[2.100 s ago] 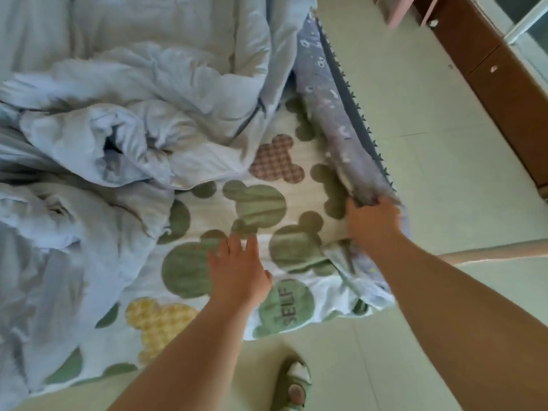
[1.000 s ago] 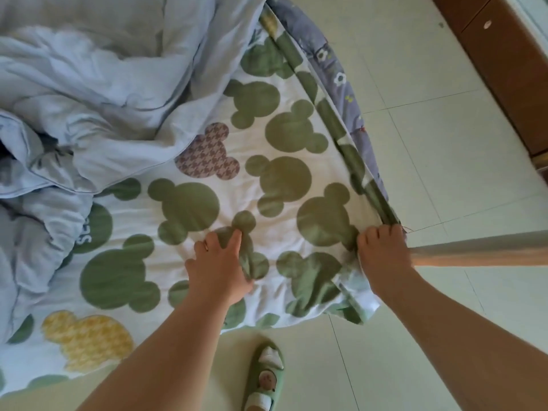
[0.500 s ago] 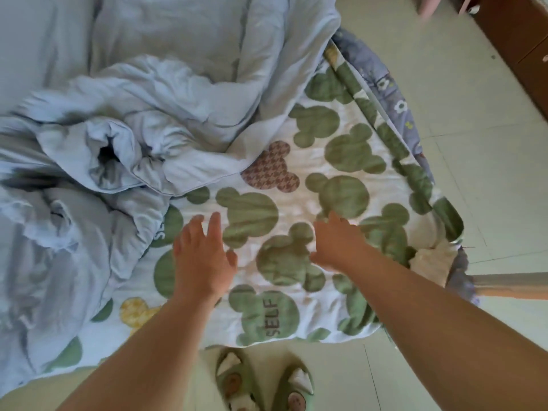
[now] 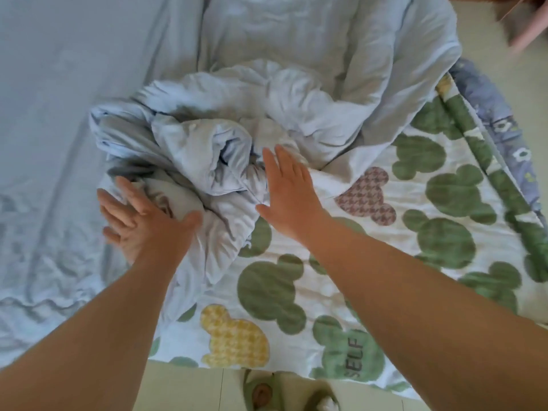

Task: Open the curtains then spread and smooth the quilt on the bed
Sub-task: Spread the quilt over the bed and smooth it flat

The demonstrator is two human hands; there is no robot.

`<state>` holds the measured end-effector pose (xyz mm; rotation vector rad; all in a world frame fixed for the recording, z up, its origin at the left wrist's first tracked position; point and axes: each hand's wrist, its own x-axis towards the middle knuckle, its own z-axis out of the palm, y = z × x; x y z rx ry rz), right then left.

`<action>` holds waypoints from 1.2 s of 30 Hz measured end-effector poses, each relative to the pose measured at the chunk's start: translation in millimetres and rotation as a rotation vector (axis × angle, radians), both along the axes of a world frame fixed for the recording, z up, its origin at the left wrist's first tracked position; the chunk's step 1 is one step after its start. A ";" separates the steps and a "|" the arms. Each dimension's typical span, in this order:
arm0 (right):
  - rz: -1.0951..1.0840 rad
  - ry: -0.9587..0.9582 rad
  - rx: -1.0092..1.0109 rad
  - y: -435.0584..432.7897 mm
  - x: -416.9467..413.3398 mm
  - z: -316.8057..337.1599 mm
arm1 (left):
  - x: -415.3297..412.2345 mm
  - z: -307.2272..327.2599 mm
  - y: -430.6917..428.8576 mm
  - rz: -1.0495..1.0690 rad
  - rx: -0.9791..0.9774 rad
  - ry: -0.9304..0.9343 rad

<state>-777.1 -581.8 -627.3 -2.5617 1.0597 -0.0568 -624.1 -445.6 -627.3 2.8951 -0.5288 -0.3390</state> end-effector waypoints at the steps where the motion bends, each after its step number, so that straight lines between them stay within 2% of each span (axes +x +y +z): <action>1: 0.006 -0.020 0.009 -1.1 14.8 0.9 | 7.1 1.1 -1.9 0.036 -0.072 0.095; 4: 0.005 -0.110 0.024 -3.9 58.2 3.7 | 23.0 -7.3 -4.5 0.061 -0.268 0.360; 7: 0.043 -0.147 0.013 -9.1 88.0 4.5 | 21.3 -13.4 -3.5 -0.121 -0.199 0.374; 11: 0.252 0.023 -0.190 -17.0 102.4 1.9 | 9.5 -13.2 -2.2 -0.257 -0.158 0.423; 15: 0.318 0.100 -0.064 -16.1 87.2 4.5 | -3.5 -9.8 4.6 -0.315 -0.096 0.459; 24: 0.277 0.502 0.054 -9.9 -41.3 13.9 | -124.4 -6.1 32.0 -0.495 0.001 0.370; 28: 0.277 0.788 0.034 -12.6 -134.5 25.3 | -186.1 -4.9 50.2 -0.516 0.119 0.243; 31: 0.253 0.962 0.074 -10.2 -207.3 22.7 | -217.5 -8.9 68.7 -0.501 0.171 0.236; 36: 0.195 0.961 0.111 2.8 -270.9 34.3 | -268.3 -14.3 100.7 -0.396 0.070 0.390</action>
